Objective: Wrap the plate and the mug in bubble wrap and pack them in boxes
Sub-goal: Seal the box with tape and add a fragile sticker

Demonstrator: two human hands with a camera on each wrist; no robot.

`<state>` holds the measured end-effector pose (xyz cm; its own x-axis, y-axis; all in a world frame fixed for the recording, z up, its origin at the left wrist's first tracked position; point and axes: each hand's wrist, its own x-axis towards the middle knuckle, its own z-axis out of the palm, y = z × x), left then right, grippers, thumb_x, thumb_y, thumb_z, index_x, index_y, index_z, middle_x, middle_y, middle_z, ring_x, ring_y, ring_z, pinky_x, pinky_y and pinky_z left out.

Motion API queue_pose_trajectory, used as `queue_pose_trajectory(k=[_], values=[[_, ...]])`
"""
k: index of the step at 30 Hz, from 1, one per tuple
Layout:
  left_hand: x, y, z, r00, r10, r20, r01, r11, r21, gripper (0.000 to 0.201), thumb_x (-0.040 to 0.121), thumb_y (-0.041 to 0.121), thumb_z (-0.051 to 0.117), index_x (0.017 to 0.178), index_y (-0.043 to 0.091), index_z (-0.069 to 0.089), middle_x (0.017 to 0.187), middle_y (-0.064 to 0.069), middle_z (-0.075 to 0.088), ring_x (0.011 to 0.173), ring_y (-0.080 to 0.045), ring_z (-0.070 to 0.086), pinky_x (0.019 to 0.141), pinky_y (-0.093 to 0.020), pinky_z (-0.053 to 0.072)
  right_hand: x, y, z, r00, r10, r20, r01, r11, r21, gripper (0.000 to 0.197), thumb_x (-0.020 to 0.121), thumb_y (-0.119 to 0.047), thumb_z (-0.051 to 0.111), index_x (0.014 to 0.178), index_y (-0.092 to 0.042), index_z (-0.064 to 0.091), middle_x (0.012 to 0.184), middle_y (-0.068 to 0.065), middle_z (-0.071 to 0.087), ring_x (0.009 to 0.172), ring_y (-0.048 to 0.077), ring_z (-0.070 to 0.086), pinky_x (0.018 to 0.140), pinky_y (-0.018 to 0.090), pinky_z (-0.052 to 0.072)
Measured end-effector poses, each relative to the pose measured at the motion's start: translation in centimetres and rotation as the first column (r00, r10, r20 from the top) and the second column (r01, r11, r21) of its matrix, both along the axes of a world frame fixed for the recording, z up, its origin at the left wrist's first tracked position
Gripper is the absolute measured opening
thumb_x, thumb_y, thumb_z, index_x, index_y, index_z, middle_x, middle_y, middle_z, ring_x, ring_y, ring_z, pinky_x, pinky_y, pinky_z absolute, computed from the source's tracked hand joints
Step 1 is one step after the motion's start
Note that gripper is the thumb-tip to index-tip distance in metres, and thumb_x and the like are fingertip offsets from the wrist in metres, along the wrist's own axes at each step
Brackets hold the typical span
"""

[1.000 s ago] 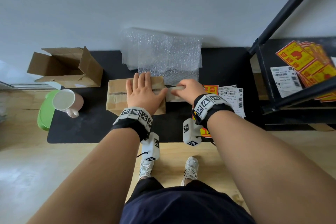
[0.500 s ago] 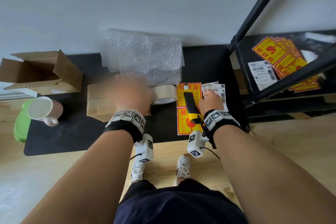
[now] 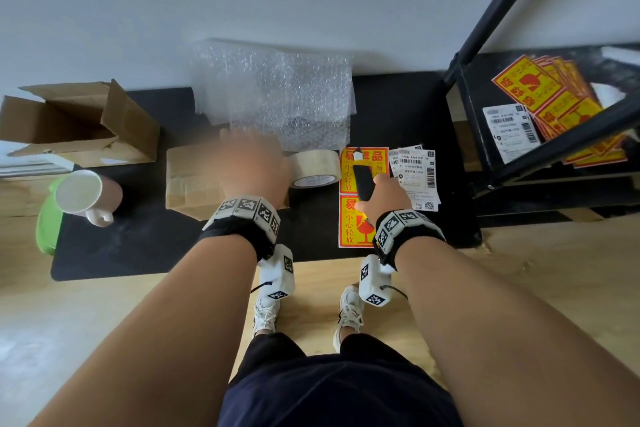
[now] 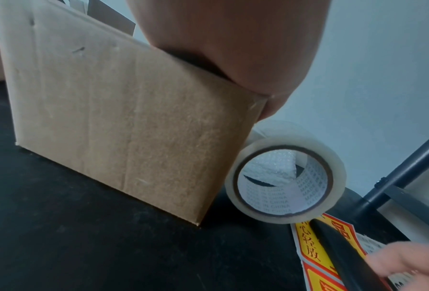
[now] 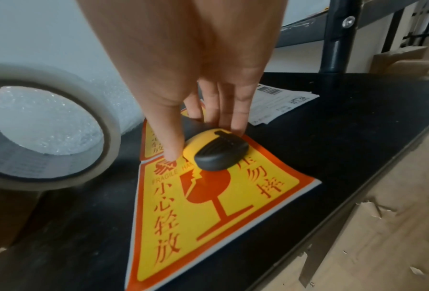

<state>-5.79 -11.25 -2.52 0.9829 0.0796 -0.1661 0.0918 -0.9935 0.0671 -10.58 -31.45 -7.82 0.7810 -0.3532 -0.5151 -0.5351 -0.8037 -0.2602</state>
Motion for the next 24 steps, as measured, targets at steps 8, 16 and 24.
queue_pose_trajectory(k=[8, 16, 24], values=[[0.1, 0.4, 0.6, 0.998, 0.002, -0.056, -0.007, 0.997, -0.075, 0.084, 0.092, 0.063, 0.028, 0.154, 0.013, 0.002, 0.162, -0.01, -0.003, 0.148, -0.025, -0.013, 0.117, -0.048, -0.01, 1.6, 1.0, 2.8, 0.977, -0.212, 0.031, 0.205, 0.966, 0.157, 0.038, 0.09, -0.029, 0.053, 0.122, -0.008, 0.048, 0.107, 0.01, 0.058, 0.084, 0.026, 0.06, 0.061, 0.032, 0.042], [-0.9, 1.8, 2.4, 0.997, -0.079, -0.001, 0.077, 0.97, -0.23, 0.055, 0.103, 0.031, 0.027, 0.154, 0.015, 0.015, 0.163, -0.001, 0.003, 0.149, -0.018, -0.003, 0.122, -0.042, 0.004, 2.7, 2.8, 8.0, 0.948, -0.17, 0.27, 0.066, 0.931, 0.358, 0.027, 0.094, -0.039, 0.045, 0.104, -0.015, 0.05, 0.091, 0.004, 0.059, 0.08, 0.026, 0.055, 0.061, 0.033, 0.036], [-2.6, 2.1, 2.8, 0.99, -0.142, -0.002, 0.137, 0.958, -0.251, 0.052, 0.102, 0.028, 0.035, 0.152, 0.017, 0.026, 0.161, 0.001, 0.016, 0.148, -0.019, 0.011, 0.121, -0.039, 0.011, 1.5, 5.5, 9.8, 0.976, -0.03, 0.216, -0.09, 0.845, 0.527, 0.062, 0.089, -0.006, 0.037, 0.144, -0.035, 0.038, 0.105, 0.004, 0.06, 0.065, 0.028, 0.072, 0.056, 0.036, 0.06]])
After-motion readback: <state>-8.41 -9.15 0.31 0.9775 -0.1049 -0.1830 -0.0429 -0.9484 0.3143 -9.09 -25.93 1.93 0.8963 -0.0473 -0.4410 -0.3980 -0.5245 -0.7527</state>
